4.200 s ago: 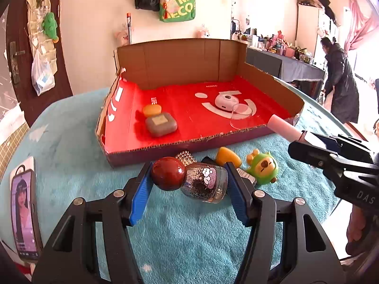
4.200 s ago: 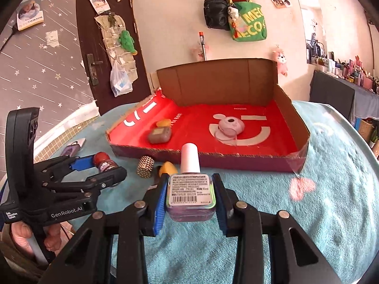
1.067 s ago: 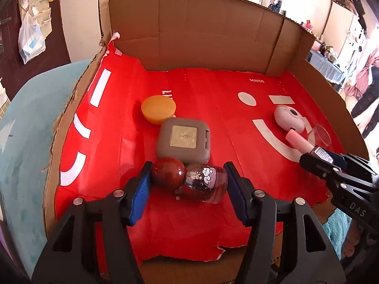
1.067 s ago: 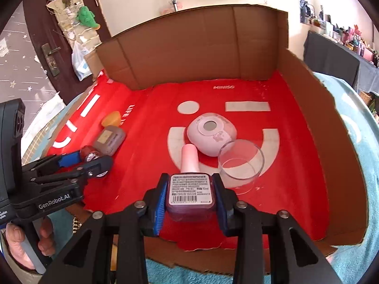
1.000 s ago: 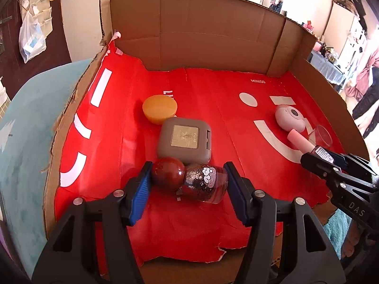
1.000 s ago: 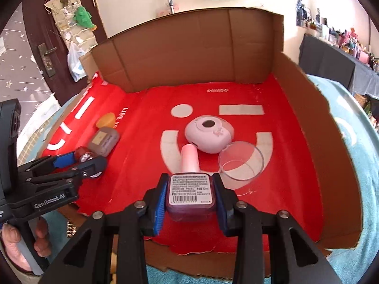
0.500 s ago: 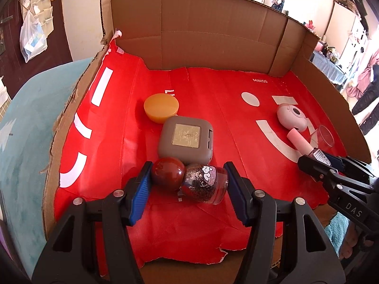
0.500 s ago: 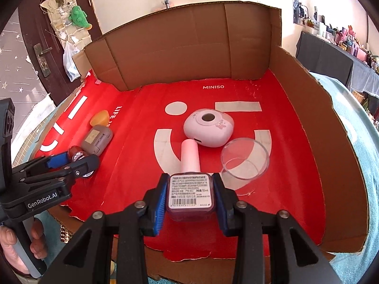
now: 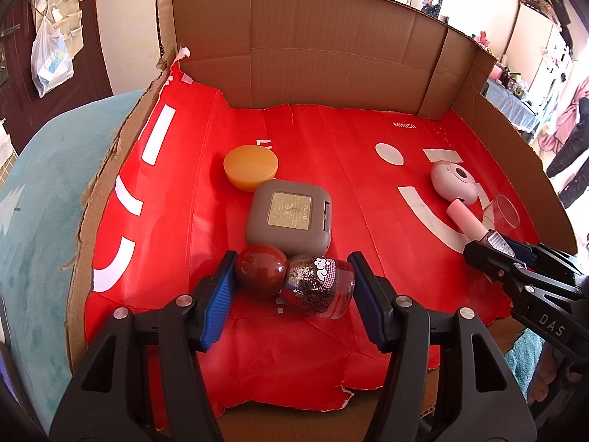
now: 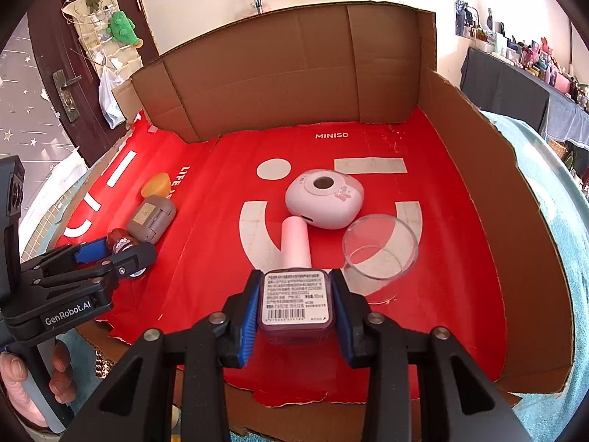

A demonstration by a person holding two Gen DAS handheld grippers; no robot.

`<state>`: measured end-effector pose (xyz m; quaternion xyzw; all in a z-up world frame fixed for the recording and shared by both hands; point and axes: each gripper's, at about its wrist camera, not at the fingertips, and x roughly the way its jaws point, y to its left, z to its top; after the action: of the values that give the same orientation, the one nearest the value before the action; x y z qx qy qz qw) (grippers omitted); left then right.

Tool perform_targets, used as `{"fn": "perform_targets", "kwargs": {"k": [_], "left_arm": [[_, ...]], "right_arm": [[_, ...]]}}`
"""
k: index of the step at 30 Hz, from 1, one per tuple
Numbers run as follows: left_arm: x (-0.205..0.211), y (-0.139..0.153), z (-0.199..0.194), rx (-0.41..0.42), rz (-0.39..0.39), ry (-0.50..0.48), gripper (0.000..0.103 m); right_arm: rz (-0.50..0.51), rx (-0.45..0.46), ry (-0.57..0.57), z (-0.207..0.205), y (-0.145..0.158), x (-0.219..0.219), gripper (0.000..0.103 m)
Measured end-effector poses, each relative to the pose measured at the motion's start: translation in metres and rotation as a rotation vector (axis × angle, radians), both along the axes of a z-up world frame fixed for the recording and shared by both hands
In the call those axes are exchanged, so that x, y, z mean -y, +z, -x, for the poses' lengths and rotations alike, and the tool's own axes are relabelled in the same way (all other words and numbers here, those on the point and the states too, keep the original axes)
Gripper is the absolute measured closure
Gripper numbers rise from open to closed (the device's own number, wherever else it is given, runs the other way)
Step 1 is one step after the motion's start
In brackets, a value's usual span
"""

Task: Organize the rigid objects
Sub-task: 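Open both grippers to release the bottles and ball in the box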

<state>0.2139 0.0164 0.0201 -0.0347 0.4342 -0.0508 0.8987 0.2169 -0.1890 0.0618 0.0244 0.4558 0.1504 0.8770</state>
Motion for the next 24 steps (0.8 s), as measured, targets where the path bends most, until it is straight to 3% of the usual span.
{"fn": "perform_targets", "kwargs": {"k": [6, 11, 16, 24], "left_arm": [[0.0, 0.0, 0.0, 0.001, -0.003, -0.001, 0.044], [0.001, 0.001, 0.003, 0.022, -0.009, -0.007, 0.032], [0.002, 0.004, 0.006, 0.032, -0.002, -0.01, 0.032], [0.005, 0.011, 0.013, 0.048, -0.008, -0.006, 0.025]], "right_arm": [[-0.002, -0.001, -0.001, 0.0, 0.0, 0.001, 0.065], [-0.002, 0.001, -0.003, 0.0, 0.0, 0.0, 0.065], [0.007, 0.005, -0.004, 0.002, 0.0, -0.001, 0.065], [-0.013, 0.026, -0.004, 0.005, 0.004, 0.002, 0.056]]}}
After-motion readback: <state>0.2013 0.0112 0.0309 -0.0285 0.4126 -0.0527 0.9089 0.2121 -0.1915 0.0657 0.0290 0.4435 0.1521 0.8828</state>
